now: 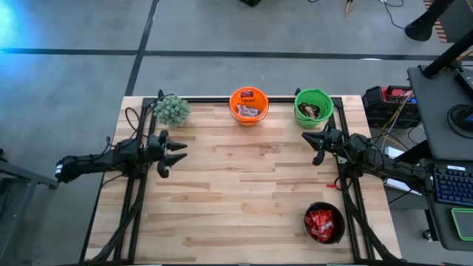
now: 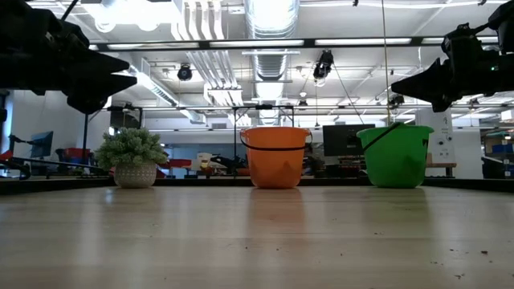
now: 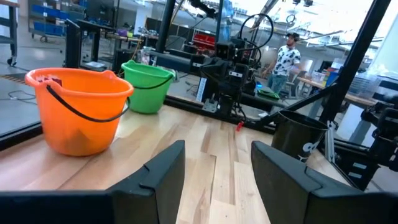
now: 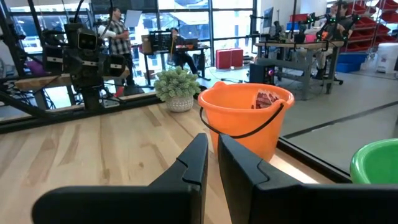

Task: Organize candy in baskets
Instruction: Return to Home Position

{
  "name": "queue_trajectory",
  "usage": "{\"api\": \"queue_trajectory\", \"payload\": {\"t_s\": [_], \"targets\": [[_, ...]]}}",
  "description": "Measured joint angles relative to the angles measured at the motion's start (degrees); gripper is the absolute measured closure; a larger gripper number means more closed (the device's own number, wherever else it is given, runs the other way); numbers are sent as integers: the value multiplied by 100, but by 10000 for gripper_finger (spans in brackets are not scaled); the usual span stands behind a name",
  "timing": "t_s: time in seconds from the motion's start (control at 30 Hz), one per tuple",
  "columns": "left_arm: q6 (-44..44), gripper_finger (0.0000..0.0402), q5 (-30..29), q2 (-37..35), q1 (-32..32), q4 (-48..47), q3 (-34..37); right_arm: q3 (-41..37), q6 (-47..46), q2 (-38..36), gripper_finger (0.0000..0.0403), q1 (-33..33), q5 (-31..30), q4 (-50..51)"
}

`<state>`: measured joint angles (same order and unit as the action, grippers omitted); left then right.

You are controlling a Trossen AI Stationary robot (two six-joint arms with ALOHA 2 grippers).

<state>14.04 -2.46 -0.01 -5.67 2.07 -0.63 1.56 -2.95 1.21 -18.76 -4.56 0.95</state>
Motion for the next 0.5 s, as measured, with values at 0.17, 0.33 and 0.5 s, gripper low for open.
{"api": "queue_trajectory", "payload": {"t_s": [0.17, 0.33, 0.5], "targets": [[0, 235, 2, 0, 0, 4, 1, -2, 1, -118, 374, 0, 0, 0], [0, 235, 2, 0, 0, 4, 3, -13, -1, -116, 374, 2, -4, -71], [0, 235, 2, 0, 0, 4, 3, -13, 1, -110, 374, 2, -8, -87]]}}
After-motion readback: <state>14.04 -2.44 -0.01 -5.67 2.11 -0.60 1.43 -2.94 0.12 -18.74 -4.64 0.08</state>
